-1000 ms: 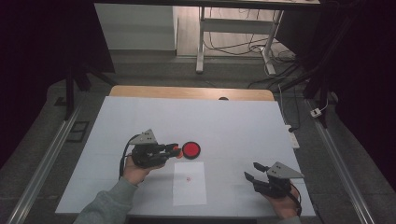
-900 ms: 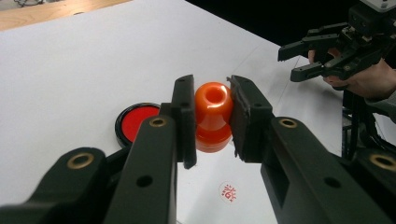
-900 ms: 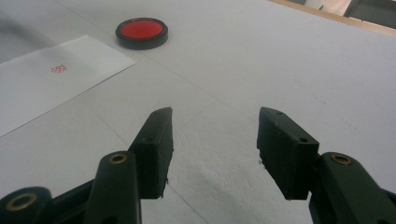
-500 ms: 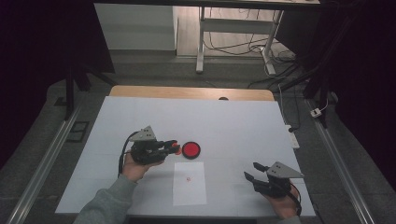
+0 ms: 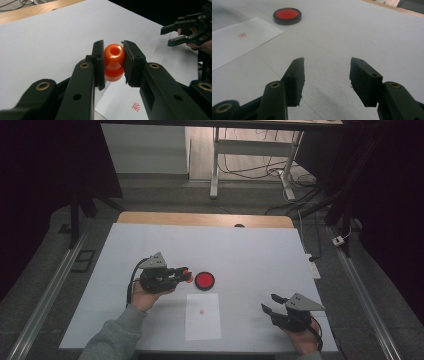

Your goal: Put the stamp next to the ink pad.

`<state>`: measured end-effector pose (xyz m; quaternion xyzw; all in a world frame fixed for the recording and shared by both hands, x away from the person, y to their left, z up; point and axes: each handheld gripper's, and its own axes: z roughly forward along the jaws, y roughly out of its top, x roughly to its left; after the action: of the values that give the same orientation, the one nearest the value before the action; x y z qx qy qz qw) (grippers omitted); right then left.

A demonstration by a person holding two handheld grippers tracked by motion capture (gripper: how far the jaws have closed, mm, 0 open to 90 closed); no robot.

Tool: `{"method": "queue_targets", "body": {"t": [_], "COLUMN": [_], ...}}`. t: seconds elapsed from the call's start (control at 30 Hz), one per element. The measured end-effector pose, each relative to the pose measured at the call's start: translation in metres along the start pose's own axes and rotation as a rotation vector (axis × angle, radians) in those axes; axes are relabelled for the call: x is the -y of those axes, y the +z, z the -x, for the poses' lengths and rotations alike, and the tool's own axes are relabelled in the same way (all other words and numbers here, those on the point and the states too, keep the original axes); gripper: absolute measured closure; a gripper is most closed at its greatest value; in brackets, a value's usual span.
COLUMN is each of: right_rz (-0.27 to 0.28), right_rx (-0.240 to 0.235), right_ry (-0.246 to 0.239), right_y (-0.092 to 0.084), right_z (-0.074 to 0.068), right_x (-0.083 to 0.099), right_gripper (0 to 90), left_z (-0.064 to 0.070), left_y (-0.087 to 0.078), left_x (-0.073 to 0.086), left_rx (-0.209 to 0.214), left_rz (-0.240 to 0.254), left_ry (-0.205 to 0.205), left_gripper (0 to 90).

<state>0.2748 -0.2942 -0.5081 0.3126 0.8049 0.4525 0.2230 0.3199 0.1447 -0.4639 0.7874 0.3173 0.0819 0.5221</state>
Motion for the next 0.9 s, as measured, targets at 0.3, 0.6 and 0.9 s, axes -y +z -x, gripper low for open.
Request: {"method": "queue_targets", "body": {"t": [0.3,0.6,0.9], "right_rz": [-0.006,-0.004,-0.006], "right_rx": [-0.001,-0.003,0.000], "right_ry": [0.001,0.003,0.008], "right_y": [0.001,0.001,0.001], "right_z": [0.000,0.000,0.001], "right_x": [0.001,0.001,0.001], "right_gripper": [45.2,44.9,44.8], "left_z": [-0.009,-0.020,-0.027], "left_y": [0.011,0.024,0.037], "left_x": [0.001,0.004,0.006], "left_rx": [-0.035,-0.075,-0.125], "left_rz": [-0.028,-0.062,-0.101], "left_ry": [-0.002,-0.007,0.011], "left_gripper": [72.4,72.2,72.2]}}
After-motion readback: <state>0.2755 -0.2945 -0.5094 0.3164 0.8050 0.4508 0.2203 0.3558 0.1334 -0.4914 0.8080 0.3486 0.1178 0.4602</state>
